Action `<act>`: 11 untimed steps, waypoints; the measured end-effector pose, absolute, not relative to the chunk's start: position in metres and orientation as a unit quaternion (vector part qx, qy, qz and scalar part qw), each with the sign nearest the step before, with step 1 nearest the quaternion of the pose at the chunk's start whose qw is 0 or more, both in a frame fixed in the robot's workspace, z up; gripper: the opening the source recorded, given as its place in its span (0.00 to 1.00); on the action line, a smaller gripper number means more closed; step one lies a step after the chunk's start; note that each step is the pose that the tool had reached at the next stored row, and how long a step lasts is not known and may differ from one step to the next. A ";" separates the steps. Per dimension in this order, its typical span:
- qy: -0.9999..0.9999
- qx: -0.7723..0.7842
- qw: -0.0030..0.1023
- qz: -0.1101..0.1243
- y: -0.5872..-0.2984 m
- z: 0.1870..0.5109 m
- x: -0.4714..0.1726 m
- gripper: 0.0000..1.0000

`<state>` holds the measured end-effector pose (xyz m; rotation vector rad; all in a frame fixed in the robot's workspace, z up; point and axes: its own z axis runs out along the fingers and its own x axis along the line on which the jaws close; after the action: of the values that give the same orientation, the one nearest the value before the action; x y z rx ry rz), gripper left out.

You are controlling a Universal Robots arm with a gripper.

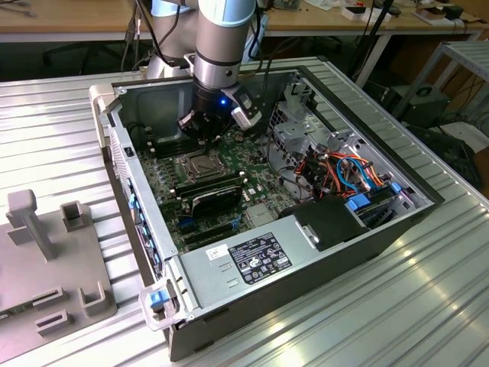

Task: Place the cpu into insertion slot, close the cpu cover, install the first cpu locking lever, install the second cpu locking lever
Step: 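Install the first cpu locking lever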

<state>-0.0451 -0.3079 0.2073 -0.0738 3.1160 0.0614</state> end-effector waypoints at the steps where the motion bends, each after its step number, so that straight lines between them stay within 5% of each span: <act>1: 0.999 -0.024 0.012 0.020 -0.308 0.207 -0.045 0.11; 11: 0.999 -0.024 0.012 0.020 -0.312 0.206 -0.045 0.11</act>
<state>-0.0452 -0.3124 0.2061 -0.0734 3.1169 0.0610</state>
